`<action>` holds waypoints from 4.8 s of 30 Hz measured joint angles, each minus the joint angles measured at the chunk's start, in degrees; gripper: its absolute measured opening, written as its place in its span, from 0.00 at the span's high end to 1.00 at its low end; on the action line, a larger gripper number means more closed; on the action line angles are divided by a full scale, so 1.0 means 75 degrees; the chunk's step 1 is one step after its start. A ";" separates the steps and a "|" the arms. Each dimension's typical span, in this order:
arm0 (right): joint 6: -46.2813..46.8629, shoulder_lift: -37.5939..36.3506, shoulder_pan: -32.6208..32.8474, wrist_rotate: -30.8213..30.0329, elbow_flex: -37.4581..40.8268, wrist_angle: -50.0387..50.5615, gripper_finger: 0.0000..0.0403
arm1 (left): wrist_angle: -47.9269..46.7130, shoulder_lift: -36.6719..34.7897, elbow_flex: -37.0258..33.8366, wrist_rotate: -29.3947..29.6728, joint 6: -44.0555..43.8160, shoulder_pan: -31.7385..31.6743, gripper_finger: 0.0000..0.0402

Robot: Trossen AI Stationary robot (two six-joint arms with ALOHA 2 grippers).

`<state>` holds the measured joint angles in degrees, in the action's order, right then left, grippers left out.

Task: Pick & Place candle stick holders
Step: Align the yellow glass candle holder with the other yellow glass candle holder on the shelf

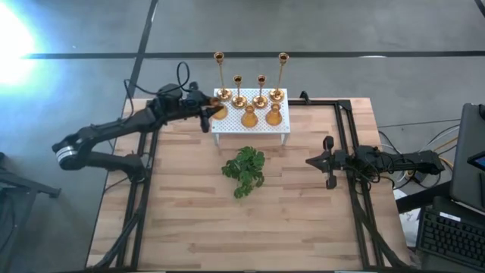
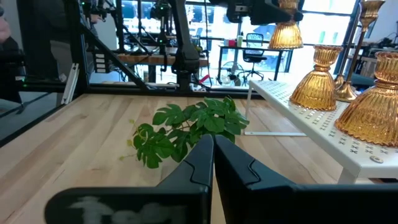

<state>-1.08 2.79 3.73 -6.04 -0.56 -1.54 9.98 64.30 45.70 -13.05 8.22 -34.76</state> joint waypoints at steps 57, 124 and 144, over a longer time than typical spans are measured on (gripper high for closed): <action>-0.0002 -0.0002 -0.0003 0.0000 0.0000 0.0000 0.98 | 0.0669 0.2295 0.0381 -0.2461 0.1103 -0.0866 0.68; 0.0000 0.0000 0.0000 0.0000 0.0000 0.0002 0.98 | 0.1442 0.2299 -0.0062 -0.2386 0.0554 -0.1058 0.43; 0.0000 -0.0002 -0.0002 -0.0001 0.0000 0.0001 0.98 | 0.1261 0.2287 -0.0059 -0.2375 0.0290 -0.1049 0.15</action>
<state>-1.09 2.77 3.72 -6.04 -0.56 -1.53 19.44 81.46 45.25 -30.86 10.40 -42.63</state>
